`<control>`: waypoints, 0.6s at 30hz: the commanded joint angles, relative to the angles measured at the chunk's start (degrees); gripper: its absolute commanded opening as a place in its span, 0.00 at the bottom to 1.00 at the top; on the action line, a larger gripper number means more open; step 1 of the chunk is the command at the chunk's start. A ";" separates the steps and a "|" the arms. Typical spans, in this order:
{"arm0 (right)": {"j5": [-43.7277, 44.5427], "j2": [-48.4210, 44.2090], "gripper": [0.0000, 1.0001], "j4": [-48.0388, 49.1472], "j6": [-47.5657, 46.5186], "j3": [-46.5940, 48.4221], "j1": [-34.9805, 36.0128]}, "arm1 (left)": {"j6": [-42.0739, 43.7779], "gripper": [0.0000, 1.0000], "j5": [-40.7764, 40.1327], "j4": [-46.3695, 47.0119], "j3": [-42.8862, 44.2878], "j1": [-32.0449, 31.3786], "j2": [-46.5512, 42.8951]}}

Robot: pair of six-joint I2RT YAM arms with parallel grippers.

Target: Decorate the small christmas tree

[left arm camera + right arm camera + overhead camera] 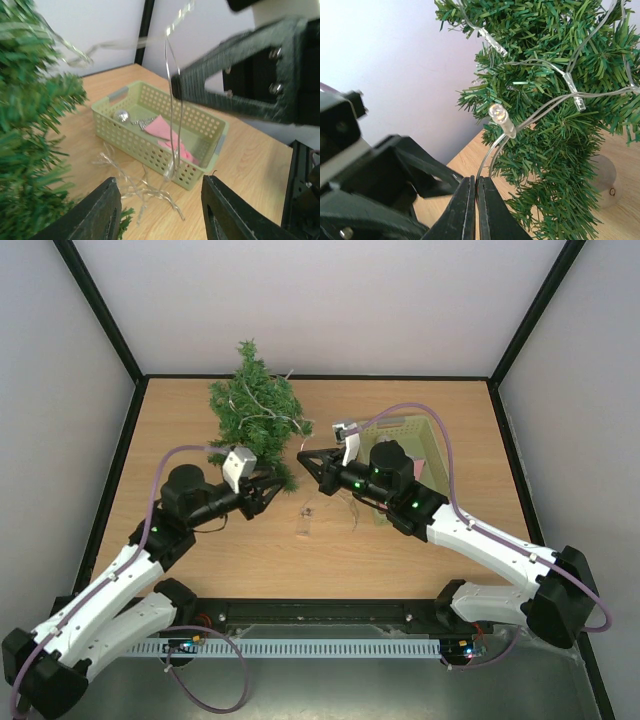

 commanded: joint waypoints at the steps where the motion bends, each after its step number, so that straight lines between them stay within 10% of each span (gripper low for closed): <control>1: 1.47 0.34 0.02 4.26 2.63 -0.47 0.40 | 2.03 0.46 -2.31 8.26 -2.23 -3.12 3.18; 18: 3.73 -1.89 0.02 6.72 5.80 -2.71 0.40 | 8.70 0.44 -9.50 27.17 -7.66 -7.42 16.95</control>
